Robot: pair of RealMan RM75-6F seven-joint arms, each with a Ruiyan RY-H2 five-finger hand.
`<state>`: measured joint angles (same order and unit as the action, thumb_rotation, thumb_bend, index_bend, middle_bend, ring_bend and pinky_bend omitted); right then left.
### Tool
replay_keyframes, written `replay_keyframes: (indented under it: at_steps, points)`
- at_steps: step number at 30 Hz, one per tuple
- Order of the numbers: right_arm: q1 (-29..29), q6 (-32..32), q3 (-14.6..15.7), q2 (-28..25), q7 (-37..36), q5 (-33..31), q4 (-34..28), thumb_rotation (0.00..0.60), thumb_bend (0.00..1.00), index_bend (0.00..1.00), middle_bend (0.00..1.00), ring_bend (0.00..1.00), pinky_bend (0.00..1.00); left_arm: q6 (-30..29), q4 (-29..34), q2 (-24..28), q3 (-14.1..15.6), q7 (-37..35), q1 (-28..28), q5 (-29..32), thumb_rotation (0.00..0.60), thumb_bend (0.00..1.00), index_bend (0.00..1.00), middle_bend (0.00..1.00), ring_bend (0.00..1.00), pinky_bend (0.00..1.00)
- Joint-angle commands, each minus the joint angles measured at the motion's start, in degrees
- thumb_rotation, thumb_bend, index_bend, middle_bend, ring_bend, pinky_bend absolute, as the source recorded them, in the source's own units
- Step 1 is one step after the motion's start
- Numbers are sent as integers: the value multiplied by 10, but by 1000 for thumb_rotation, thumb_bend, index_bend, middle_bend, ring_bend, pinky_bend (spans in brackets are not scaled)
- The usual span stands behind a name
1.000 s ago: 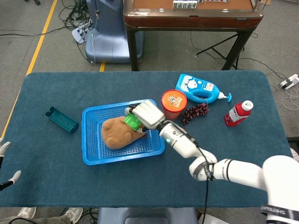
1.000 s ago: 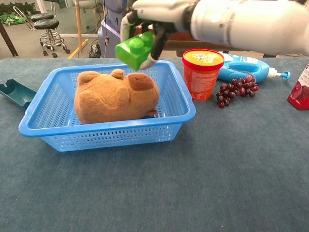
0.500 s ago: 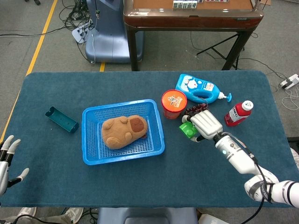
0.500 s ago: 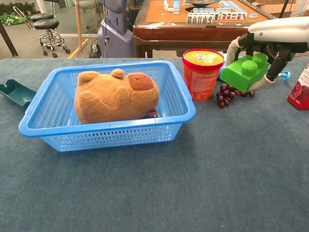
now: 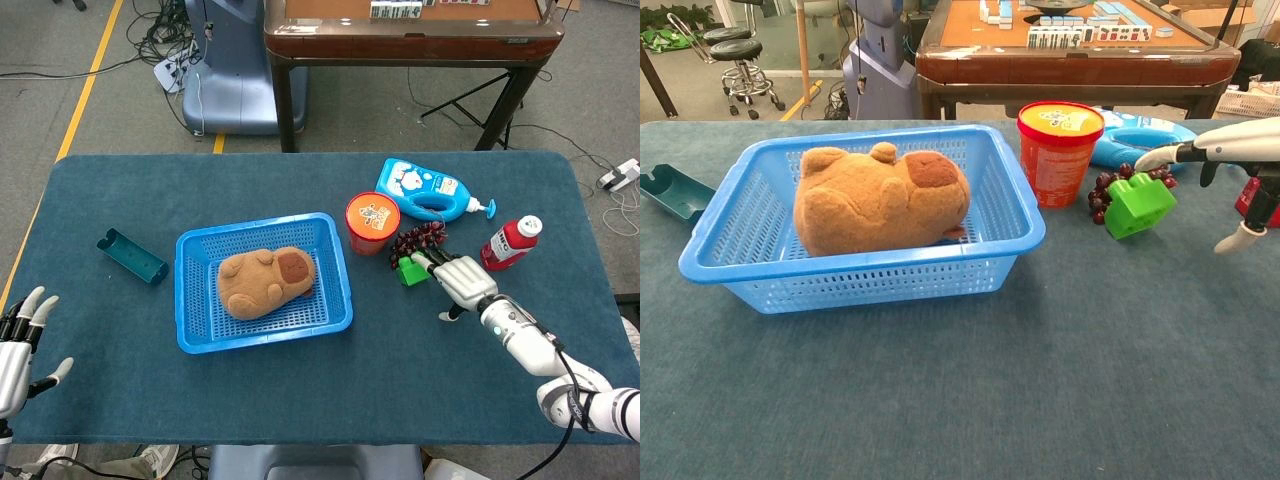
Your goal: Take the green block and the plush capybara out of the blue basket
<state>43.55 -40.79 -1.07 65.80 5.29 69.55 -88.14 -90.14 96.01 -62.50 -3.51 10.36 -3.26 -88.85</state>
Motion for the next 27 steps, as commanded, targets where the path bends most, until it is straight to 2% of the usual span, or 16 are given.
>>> replay_keyframes:
  at_steps: [1, 6, 11, 15, 20, 24, 27]
  points:
    - [-19, -45, -4, -13, -5, 23, -18, 600, 51, 0, 0, 0, 189, 2, 5, 2, -1, -1, -4, -5, 600, 222, 110, 50, 96, 170]
    - [-71, -156, -15, -58, -30, 72, -71, 600, 47, 0, 3, 1, 189, 26, 23, 16, -8, -26, -30, -21, 600, 221, 110, 50, 96, 170]
    - [-111, -227, -17, -111, -22, 97, -119, 600, 47, 0, 18, 6, 189, 84, 38, 31, -27, -60, -86, -34, 600, 222, 85, 51, 94, 170]
    - [-135, -257, -18, -143, -11, 104, -147, 600, 47, 0, 18, 6, 189, 153, 44, 34, -43, -64, -142, -33, 600, 221, 42, 50, 79, 170]
    - [-158, -283, -21, -163, -7, 108, -163, 600, 47, 0, 18, 6, 189, 278, 54, 22, -64, -42, -223, 20, 598, 220, 0, 25, 68, 170]
    - [-170, -291, -22, -168, -14, 116, -165, 600, 48, 0, 18, 6, 189, 346, 54, 1, -79, 2, -274, 69, 554, 219, 0, 6, 53, 170]
    - [-173, -290, -21, -170, -21, 121, -165, 600, 47, 0, 18, 6, 189, 371, 52, -10, -82, 26, -294, 95, 529, 220, 0, 0, 30, 169]
